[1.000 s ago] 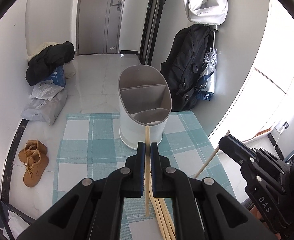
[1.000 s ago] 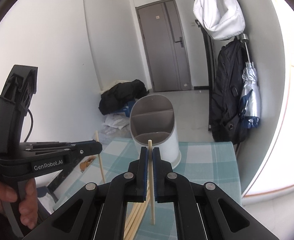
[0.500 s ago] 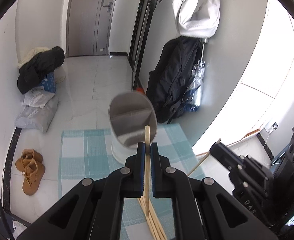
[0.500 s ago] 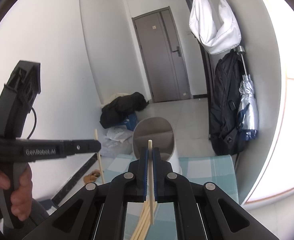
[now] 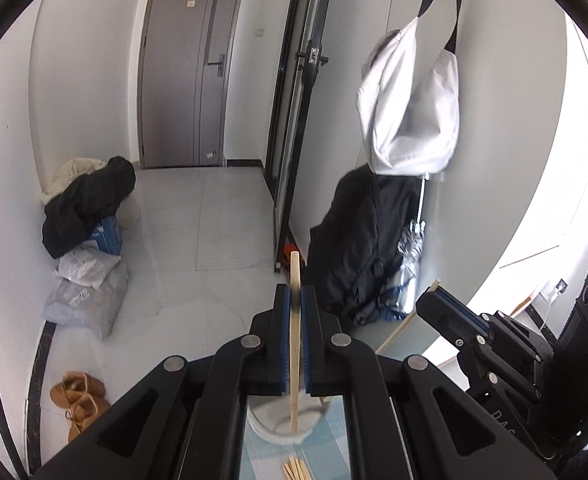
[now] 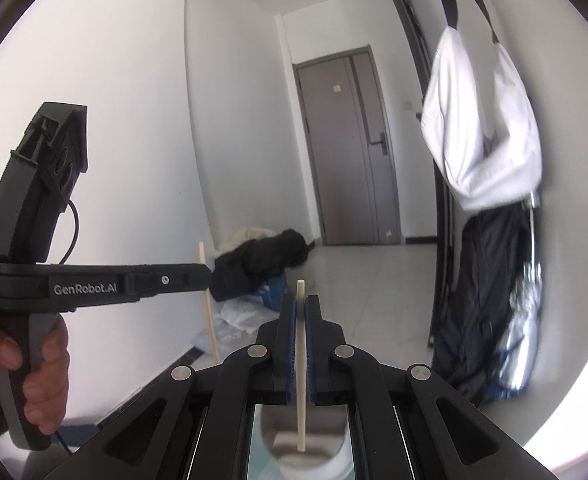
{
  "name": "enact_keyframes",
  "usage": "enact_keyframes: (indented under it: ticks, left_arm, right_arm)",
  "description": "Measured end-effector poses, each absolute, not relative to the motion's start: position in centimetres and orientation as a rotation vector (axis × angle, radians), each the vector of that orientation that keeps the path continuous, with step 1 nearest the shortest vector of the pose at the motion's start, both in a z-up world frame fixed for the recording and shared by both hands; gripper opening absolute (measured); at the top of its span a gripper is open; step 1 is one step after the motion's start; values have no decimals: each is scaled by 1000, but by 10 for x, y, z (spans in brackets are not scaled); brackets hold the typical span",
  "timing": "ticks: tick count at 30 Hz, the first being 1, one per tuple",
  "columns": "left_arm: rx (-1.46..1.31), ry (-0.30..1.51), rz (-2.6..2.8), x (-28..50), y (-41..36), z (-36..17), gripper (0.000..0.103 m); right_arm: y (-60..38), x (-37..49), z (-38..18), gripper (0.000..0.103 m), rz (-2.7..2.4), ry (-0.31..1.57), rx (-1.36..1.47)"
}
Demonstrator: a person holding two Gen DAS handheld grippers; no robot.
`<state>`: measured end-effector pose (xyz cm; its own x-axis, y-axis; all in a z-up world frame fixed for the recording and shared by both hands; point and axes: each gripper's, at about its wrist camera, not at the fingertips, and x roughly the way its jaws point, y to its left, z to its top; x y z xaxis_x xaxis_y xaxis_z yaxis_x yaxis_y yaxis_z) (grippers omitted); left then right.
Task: Organize utensils
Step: 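Carry both chopsticks up over the utensil holder with both grippers, then open both grippers to drop the chopsticks into the holder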
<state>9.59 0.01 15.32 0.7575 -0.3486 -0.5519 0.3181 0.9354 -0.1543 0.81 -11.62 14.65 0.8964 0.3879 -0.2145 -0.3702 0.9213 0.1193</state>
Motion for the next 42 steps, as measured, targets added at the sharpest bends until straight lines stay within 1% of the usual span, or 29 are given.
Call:
enact_keyframes:
  ticks: [5,9,16,24,28,30,33,34,35,36,37,38,39,40,41,42]
  left_arm:
    - [-69,583,-354,125,3,154,1]
    - [-96,579,-339,144,9,139,1]
    - [-116,578,-312,163,18,108,1]
    - [-119,632,-378,171,17,85,1]
    - [-119,684,-398,171,18,78,2]
    - [-140,741,-394,173,21,74,8]
    - [-169,782,-394,170,27,73,9]
    - [-165,778,-372,165,30,75,9]
    - [-158,774,-356,161,32,76,12]
    - [-153,770,-336,155,34,78,17]
    - [-154,764,-318,150,37,80,29]
    - [-157,758,-302,144,39,82,46]
    - [-161,744,-288,137,41,85,53]
    - [-162,726,-276,130,42,87,61]
    - [-159,708,-262,123,41,89,62]
    - [-150,694,-247,116,40,92,62]
  right_arm:
    - [-112,47,149,4,391,229,81]
    - [-110,76,133,4,382,263,92]
    - [-105,99,107,4,411,282,63]
    - [-101,117,79,4,461,365,10]
    - [-98,115,75,7,482,394,2]
    - [-98,113,74,7,503,410,10]
    - [-98,106,76,9,506,420,6]
    - [-100,103,76,12,500,422,9]
    - [-103,98,77,18,495,424,18]
    - [-107,94,78,20,487,424,27]
    - [-111,88,79,25,478,422,35]
    - [-114,81,79,28,468,420,44]
    - [-117,75,80,30,461,419,53]
    - [-120,69,80,34,451,417,59]
    - [-123,64,81,41,436,415,67]
    - [-126,58,81,45,424,414,80]
